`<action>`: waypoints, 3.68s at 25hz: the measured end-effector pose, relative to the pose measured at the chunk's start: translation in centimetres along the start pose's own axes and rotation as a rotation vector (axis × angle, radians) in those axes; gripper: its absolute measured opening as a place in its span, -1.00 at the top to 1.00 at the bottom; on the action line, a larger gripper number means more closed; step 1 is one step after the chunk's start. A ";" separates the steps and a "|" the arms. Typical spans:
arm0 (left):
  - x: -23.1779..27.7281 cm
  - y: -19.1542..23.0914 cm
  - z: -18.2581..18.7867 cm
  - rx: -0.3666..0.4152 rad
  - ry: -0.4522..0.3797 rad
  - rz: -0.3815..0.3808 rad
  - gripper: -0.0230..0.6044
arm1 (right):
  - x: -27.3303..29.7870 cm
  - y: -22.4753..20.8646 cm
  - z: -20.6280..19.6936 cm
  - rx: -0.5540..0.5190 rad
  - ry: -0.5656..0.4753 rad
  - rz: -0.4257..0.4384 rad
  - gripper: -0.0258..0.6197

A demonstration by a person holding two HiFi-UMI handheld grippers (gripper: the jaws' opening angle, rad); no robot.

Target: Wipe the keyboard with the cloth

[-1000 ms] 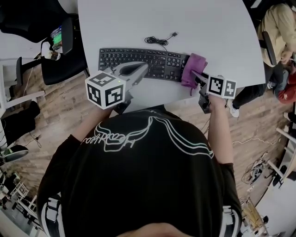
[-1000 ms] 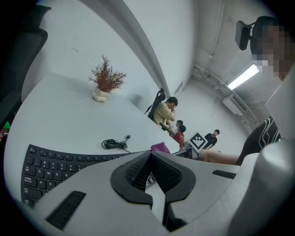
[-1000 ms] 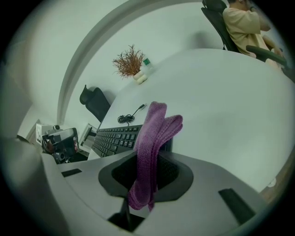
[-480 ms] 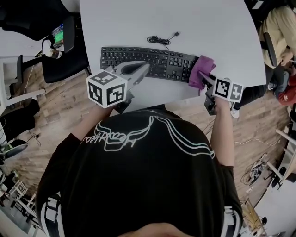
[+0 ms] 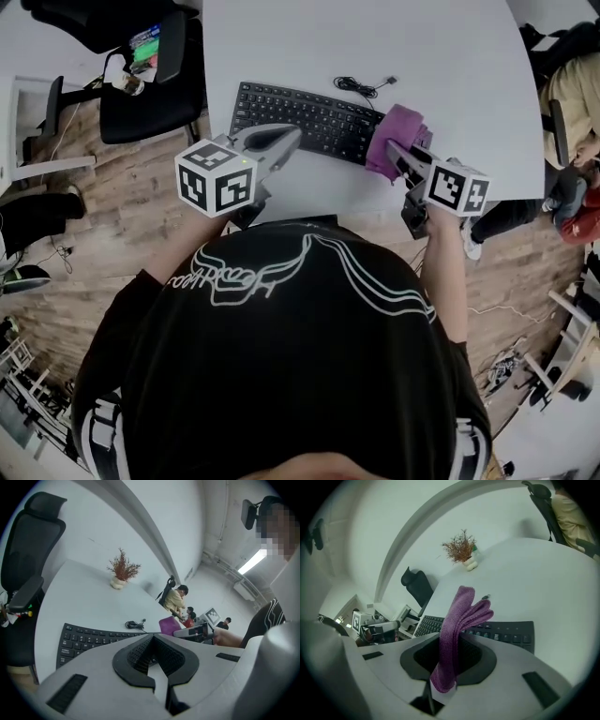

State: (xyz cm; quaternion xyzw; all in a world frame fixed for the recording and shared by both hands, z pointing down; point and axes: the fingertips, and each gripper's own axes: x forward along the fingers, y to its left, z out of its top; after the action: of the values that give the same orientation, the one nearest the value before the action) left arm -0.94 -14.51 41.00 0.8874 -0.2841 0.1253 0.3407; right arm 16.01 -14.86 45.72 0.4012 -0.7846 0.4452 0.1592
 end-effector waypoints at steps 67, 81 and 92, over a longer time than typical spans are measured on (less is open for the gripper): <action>3.5 -2.3 -1.2 -0.015 0.060 -0.070 0.91 | -2.1 -8.2 -4.1 0.056 0.081 -0.212 0.73; 5.3 -3.2 -1.0 -0.002 0.080 -0.102 0.91 | -4.9 -10.7 -4.4 0.072 0.056 -0.282 0.73; 2.1 -1.3 -1.2 -0.031 0.035 -0.059 0.91 | -2.0 -2.9 -1.1 -0.015 0.019 -0.139 0.73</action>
State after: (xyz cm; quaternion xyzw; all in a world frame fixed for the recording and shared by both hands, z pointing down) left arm 1.44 -13.82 42.05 0.8877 -0.2537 0.1264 0.3628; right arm 19.44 -13.78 46.76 0.4494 -0.7565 0.4311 0.1999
